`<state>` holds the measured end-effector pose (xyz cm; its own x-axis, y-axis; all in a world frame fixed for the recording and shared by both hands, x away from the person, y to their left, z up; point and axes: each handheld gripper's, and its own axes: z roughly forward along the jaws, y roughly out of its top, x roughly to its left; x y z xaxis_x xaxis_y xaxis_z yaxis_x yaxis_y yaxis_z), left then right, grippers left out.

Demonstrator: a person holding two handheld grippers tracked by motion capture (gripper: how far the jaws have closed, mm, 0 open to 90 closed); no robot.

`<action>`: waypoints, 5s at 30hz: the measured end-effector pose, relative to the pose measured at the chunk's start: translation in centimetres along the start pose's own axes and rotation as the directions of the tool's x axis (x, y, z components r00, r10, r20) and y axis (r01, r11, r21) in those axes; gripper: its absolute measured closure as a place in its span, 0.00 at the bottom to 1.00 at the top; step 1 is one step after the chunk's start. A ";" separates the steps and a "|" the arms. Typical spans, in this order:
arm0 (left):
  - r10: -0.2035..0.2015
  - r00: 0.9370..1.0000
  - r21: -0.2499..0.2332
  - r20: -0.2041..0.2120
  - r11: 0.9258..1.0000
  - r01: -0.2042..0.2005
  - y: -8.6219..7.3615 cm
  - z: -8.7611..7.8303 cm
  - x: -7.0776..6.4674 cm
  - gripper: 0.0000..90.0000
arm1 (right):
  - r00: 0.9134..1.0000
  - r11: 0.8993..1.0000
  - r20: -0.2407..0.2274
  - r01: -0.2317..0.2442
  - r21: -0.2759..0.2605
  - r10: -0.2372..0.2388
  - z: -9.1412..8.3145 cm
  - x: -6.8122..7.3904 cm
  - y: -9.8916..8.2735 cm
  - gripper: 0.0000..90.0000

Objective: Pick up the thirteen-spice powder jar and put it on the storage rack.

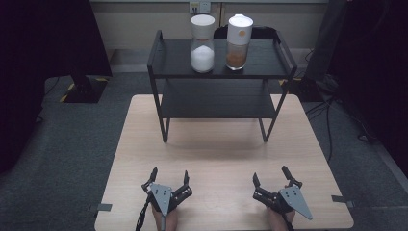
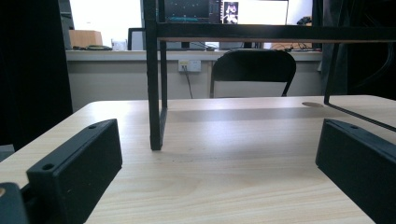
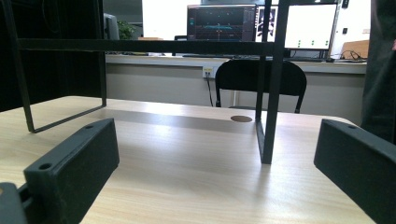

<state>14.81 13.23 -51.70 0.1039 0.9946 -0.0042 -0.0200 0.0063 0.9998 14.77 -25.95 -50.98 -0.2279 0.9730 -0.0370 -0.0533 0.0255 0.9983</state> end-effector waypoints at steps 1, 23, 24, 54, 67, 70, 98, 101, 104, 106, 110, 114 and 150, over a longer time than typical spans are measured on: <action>0.000 1.000 0.000 0.000 1.000 0.000 0.0 0.0 0.0 0.00 | 1.000 1.000 0.001 0.002 0.003 -0.002 0.0 0.0 -0.1 0.00; 0.000 1.000 0.000 0.000 1.000 0.000 0.0 0.0 0.0 0.00 | 0.998 1.000 0.052 -0.021 0.014 0.020 -0.1 0.6 -0.7 0.00; 0.000 1.000 0.000 0.000 1.000 0.000 0.0 0.0 0.0 0.00 | 0.998 0.999 0.049 -0.026 0.019 0.026 0.0 0.6 -0.6 0.00; 0.000 1.000 0.000 0.000 1.000 0.000 0.0 0.0 0.0 0.00 | 0.999 0.999 0.021 -0.026 0.021 0.026 0.0 0.1 -0.6 0.00; 0.000 1.000 0.000 0.000 1.000 0.000 0.0 0.0 0.0 0.00 | 0.999 0.999 0.021 -0.026 0.021 0.026 0.0 0.1 -0.6 0.00; -0.001 1.000 0.000 0.000 1.000 0.001 0.0 0.0 0.0 0.00 | 0.999 0.999 0.021 -0.026 0.021 0.026 0.0 0.1 -0.6 0.00; -0.001 1.000 0.000 0.000 1.000 0.001 0.0 0.0 0.0 0.00 | 0.999 0.999 0.027 -0.025 0.021 0.025 0.0 0.2 -0.6 0.00; -0.001 1.000 0.000 0.000 1.000 0.001 0.0 0.0 0.0 0.00 | 0.999 0.999 0.027 -0.025 0.021 0.025 0.0 0.2 -0.6 0.00; -0.001 1.000 0.000 0.000 1.000 0.001 0.0 0.0 0.0 0.00 | 0.999 0.999 0.027 -0.025 0.021 0.024 0.0 0.2 -0.6 0.00; -0.001 1.000 0.000 0.000 1.000 0.001 0.0 0.0 0.0 0.00 | 0.999 0.999 0.027 -0.025 0.021 0.025 0.0 0.2 -0.6 0.00; -0.001 1.000 0.000 0.000 1.000 0.001 0.0 0.0 0.0 0.00 | 0.999 0.999 0.027 -0.025 0.021 0.025 0.0 0.2 -0.6 0.00; -0.001 1.000 0.000 0.000 1.000 0.001 0.0 0.0 0.0 0.00 | 0.999 0.999 0.029 -0.025 0.021 0.024 0.0 0.2 -0.6 0.00; 0.000 1.000 0.000 0.000 1.000 0.000 0.0 0.0 0.0 0.00 | 0.999 0.999 0.028 -0.025 0.021 0.024 0.0 0.2 -0.6 0.00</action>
<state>14.80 13.23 -51.71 0.1040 0.9946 -0.0047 -0.0198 0.0068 0.9998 14.76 -25.78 -51.56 -0.2014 0.9794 -0.0114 -0.0268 0.0061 0.9996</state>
